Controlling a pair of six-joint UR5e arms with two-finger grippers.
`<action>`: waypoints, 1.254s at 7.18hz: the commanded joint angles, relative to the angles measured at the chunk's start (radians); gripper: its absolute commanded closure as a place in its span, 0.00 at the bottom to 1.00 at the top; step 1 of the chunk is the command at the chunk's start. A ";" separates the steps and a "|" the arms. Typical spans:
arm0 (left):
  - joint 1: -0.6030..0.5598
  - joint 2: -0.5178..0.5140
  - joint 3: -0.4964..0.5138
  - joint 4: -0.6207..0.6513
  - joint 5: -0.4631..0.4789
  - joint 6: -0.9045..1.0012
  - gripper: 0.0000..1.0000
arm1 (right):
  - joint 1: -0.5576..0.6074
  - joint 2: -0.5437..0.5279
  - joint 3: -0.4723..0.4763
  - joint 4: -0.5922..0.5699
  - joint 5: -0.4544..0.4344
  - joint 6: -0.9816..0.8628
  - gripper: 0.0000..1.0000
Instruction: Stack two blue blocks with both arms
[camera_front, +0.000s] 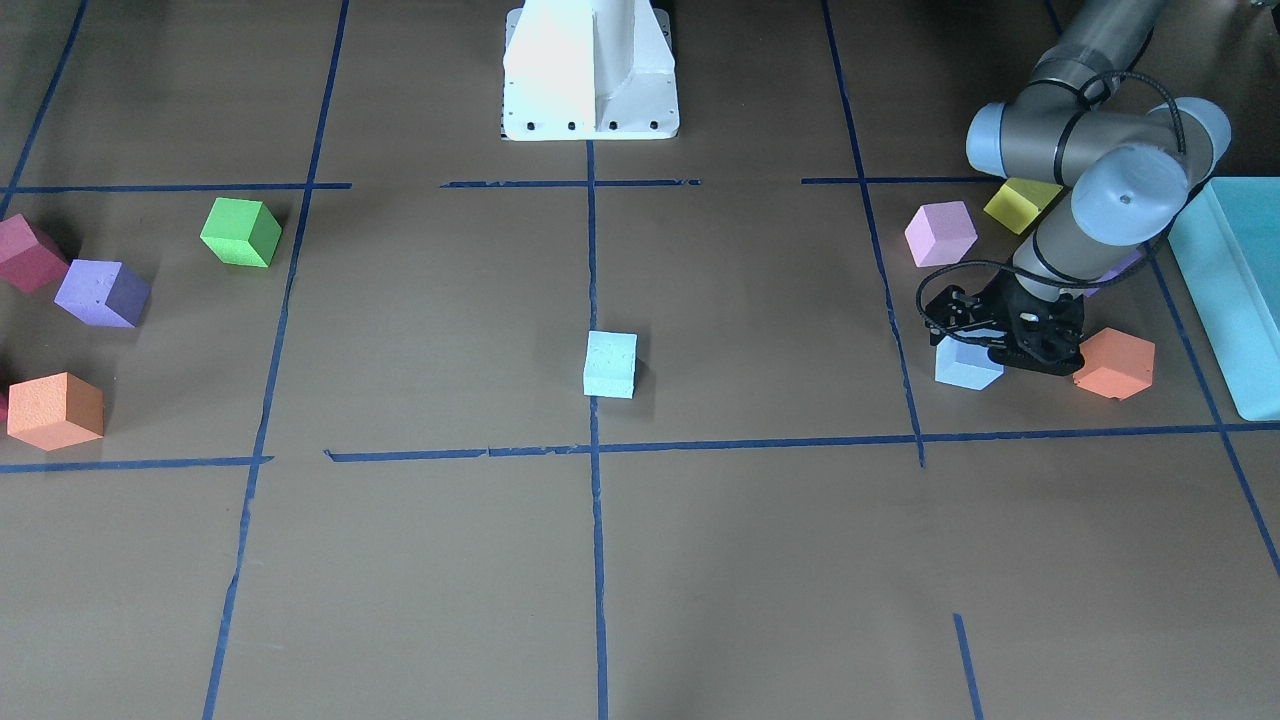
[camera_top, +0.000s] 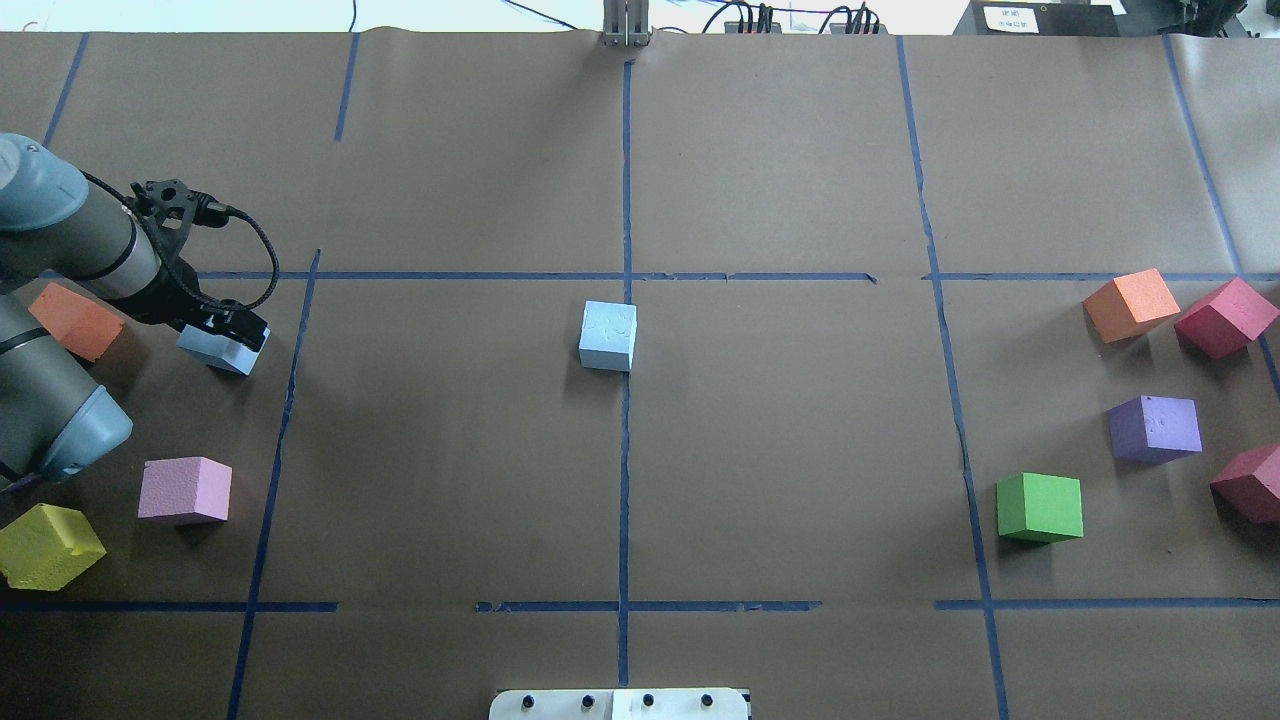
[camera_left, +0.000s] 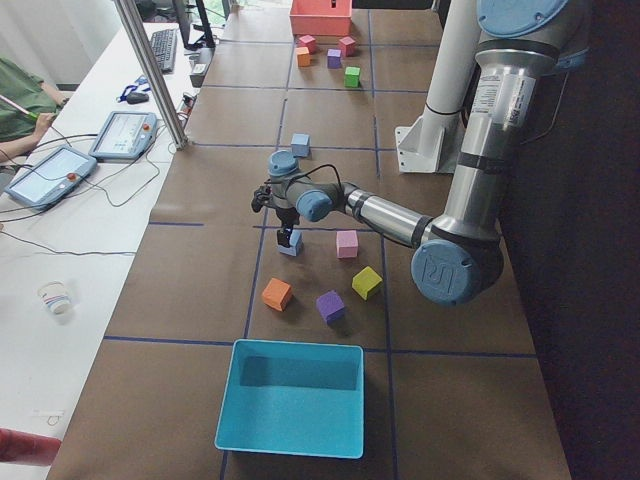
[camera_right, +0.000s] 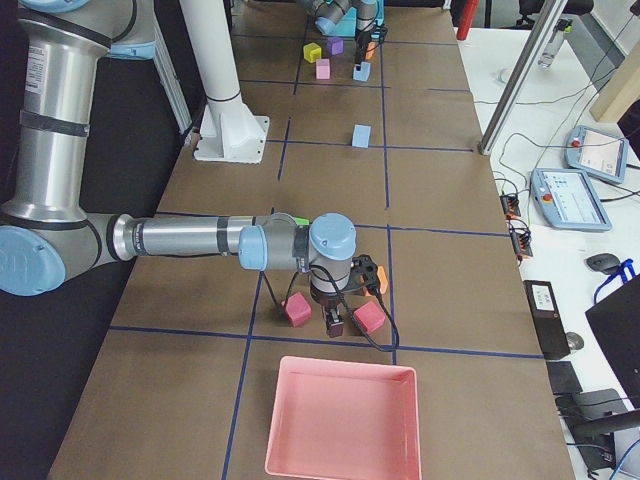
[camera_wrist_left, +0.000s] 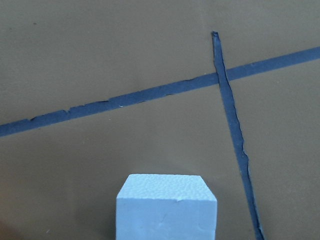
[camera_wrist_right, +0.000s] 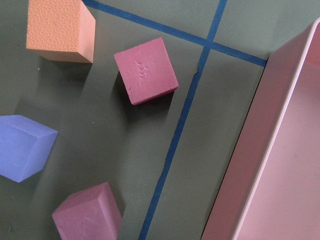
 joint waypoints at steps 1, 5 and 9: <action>0.004 -0.006 0.050 -0.060 -0.001 -0.003 0.09 | 0.000 0.000 0.000 0.000 0.000 0.000 0.00; 0.002 -0.015 -0.052 -0.009 -0.004 -0.042 0.64 | 0.000 0.000 0.000 0.000 0.009 0.000 0.00; 0.098 -0.473 -0.079 0.492 0.065 -0.229 0.64 | 0.000 -0.002 0.000 0.000 0.009 0.000 0.00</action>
